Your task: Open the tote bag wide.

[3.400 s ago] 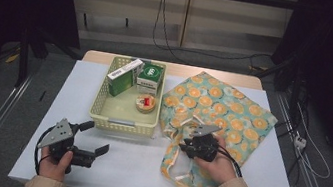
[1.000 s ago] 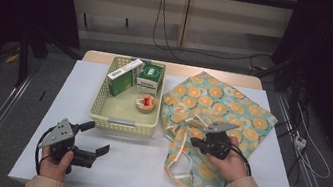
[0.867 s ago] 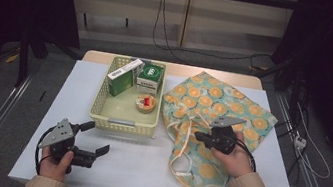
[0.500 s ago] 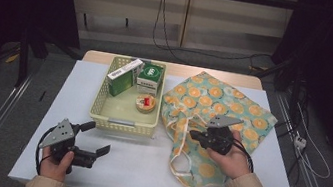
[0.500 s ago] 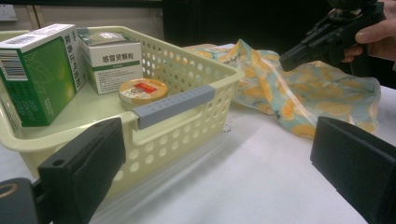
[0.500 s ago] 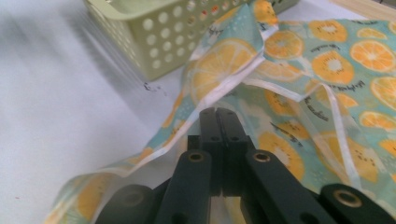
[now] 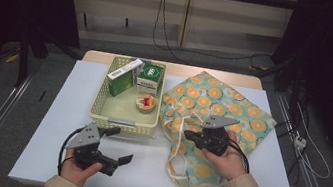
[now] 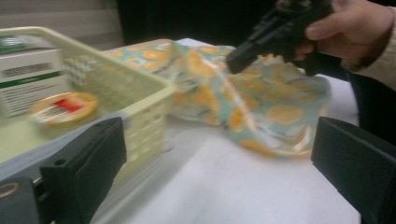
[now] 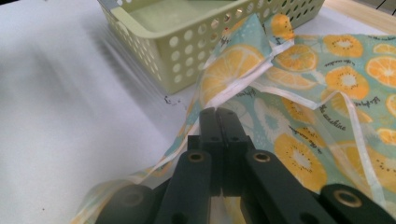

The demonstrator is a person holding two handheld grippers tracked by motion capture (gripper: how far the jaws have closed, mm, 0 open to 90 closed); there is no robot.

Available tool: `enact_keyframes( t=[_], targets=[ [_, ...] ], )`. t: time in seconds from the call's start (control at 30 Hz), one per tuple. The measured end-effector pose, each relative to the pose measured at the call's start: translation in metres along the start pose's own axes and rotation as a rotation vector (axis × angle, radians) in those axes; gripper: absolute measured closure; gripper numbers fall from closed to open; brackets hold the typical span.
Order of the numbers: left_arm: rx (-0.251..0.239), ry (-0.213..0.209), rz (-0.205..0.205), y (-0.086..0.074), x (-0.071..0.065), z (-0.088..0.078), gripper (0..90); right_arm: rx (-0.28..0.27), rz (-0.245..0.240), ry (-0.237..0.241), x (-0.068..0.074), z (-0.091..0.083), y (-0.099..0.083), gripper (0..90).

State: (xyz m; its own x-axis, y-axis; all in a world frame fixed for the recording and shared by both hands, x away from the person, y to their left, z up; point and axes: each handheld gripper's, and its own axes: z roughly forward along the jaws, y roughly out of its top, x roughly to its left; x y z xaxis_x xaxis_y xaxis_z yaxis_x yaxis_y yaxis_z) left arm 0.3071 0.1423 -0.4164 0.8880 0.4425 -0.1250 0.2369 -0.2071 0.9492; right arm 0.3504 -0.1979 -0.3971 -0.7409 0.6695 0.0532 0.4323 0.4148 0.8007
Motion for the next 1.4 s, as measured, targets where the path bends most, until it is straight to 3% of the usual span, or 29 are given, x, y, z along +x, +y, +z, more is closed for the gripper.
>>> enact_keyframes(
  t=[0.17,0.3,0.53,0.63,0.67,0.7,0.87,0.97,1.13,1.27,1.33,1.4],
  targets=[
    [0.045,-0.067,-0.004,0.003,-0.018,0.035,3.5,-0.010,0.005,0.009,0.002,0.001,0.002,90.0],
    [0.075,-0.084,0.005,0.004,-0.025,0.054,4.1,-0.040,0.014,0.007,0.001,-0.002,0.005,90.0],
    [0.112,-0.063,0.006,0.000,-0.025,0.074,13.1,-0.070,0.021,-0.010,-0.003,-0.012,0.016,90.0],
    [0.139,-0.045,0.040,-0.001,-0.026,0.079,25.1,-0.068,0.015,-0.006,-0.002,-0.011,0.018,90.0],
    [0.152,-0.041,0.034,-0.002,-0.026,0.082,29.8,-0.068,0.014,-0.004,-0.002,-0.010,0.019,90.0],
    [0.166,-0.031,0.016,-0.003,-0.025,0.085,28.2,-0.064,0.014,-0.001,-0.001,-0.009,0.019,90.0],
    [0.222,0.023,0.003,-0.007,-0.021,0.101,25.2,-0.050,0.008,0.008,0.002,-0.004,0.020,90.0],
    [0.257,0.027,-0.018,-0.008,-0.020,0.111,25.3,-0.048,0.009,0.008,0.001,-0.003,0.020,90.0],
    [0.336,0.053,0.005,-0.009,-0.022,0.125,42.0,-0.038,0.013,0.001,-0.002,-0.003,0.019,90.0],
    [0.360,0.050,-0.004,-0.010,-0.023,0.127,76.5,-0.014,0.020,-0.007,-0.003,-0.002,0.013,90.0],
    [0.369,0.044,-0.006,-0.010,-0.023,0.126,89.2,0.028,0.009,-0.015,0.000,0.002,0.006,74.6],
    [0.380,0.045,-0.007,-0.009,-0.022,0.124,90.0,0.067,0.007,-0.017,0.003,0.009,-0.006,70.9]
  ],
)
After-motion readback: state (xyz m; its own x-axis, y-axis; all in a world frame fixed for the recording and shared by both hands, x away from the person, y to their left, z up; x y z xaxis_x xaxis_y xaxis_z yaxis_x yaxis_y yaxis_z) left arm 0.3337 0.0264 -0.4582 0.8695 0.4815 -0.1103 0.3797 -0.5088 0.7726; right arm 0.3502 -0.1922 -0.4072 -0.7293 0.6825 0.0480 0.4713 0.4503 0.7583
